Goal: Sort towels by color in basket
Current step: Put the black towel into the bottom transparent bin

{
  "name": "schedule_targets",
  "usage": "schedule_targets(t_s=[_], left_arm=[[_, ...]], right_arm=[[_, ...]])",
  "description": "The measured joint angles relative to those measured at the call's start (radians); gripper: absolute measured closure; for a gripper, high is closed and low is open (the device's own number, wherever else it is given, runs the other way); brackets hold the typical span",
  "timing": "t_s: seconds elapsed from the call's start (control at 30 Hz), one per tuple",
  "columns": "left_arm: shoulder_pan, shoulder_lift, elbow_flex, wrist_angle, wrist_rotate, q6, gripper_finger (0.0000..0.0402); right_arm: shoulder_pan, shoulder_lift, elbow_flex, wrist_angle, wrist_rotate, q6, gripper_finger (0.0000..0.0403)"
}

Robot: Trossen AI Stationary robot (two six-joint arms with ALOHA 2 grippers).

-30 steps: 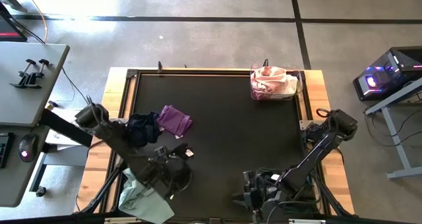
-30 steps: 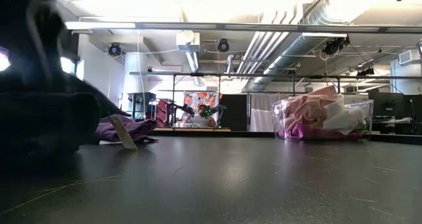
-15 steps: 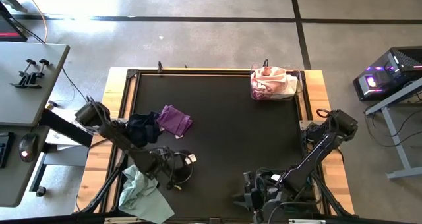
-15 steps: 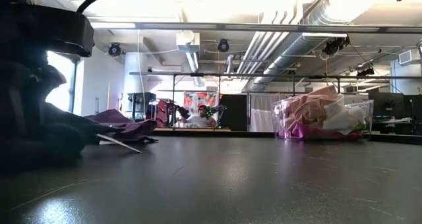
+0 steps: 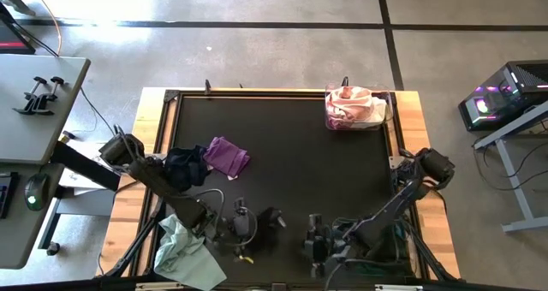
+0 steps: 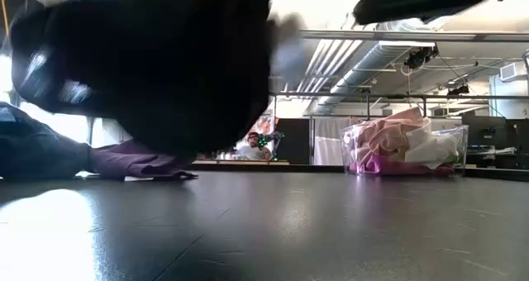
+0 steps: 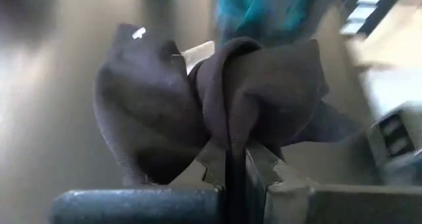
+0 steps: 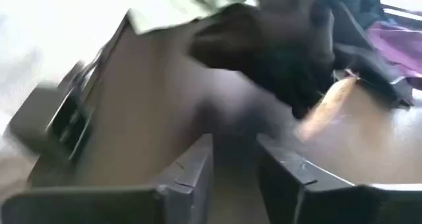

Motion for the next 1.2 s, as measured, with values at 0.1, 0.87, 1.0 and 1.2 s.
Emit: schedule_targets(t_s=[0.1, 0.87, 1.0, 1.2], left_arm=[[-0.010, -0.001, 0.002, 0.150, -0.022, 0.129, 0.0396], [-0.013, -0.002, 0.003, 0.596, -0.003, 0.433, 0.0373], [-0.006, 0.003, 0.003, 0.590, 0.024, 0.417, 0.0317], [-0.022, -0.013, 0.003, 0.531, -0.020, 0.413, 0.0232]], right_arm=[[-0.032, -0.007, 0.000, 0.022, -0.001, -0.021, 0.0259], [-0.065, -0.007, 0.000, 0.563, -0.017, -0.468, 0.0241], [-0.063, -0.007, 0.000, 0.551, 0.008, -0.468, 0.0324], [-0.012, -0.007, -0.001, 0.501, 0.171, -0.464, 0.0386]])
